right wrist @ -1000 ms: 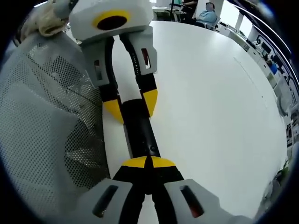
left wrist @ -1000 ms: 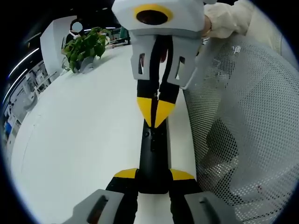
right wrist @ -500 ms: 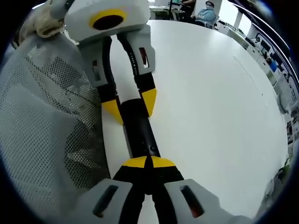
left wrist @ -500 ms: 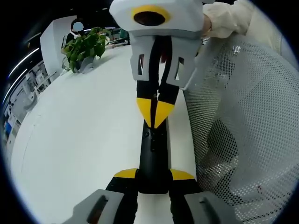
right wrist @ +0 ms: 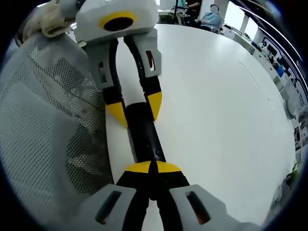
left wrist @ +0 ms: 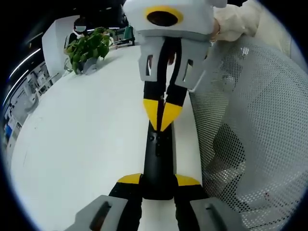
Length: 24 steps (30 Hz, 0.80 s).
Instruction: Press the specified remote control buttons in sequence, fully releasing each button before pressing the next.
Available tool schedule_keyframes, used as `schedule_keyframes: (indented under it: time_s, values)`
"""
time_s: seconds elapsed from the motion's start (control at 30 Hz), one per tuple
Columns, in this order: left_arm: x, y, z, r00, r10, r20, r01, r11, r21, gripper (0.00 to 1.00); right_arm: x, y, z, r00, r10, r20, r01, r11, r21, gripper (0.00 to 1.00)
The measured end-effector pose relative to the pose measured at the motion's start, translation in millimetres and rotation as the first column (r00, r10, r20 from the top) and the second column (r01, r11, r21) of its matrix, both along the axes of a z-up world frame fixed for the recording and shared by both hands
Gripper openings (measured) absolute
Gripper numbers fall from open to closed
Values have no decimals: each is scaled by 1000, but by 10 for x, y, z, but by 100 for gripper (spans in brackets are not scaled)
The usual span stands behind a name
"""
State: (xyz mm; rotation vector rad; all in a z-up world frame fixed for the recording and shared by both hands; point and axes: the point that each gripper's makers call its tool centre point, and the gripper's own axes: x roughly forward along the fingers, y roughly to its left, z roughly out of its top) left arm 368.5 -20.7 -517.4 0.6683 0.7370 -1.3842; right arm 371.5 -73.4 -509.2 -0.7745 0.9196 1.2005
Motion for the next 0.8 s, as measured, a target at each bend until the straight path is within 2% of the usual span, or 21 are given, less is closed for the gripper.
schedule_keyframes:
  time_s: [0.37, 0.5, 0.8]
  values:
    - [-5, 3, -4, 1000, 3, -2, -3, 1000, 0, 25, -83, -86, 3, 999, -36, -11, 36, 999, 24, 3]
    - [-5, 3, -3, 1000, 3, -1, -3, 1000, 0, 25, -89, -78, 0, 1000, -11, 8, 11, 1000, 10, 3]
    - [0, 3, 0, 1000, 3, -1, -3, 1000, -2, 25, -66, -121, -5, 1000, -11, 14, 11, 1000, 7, 0]
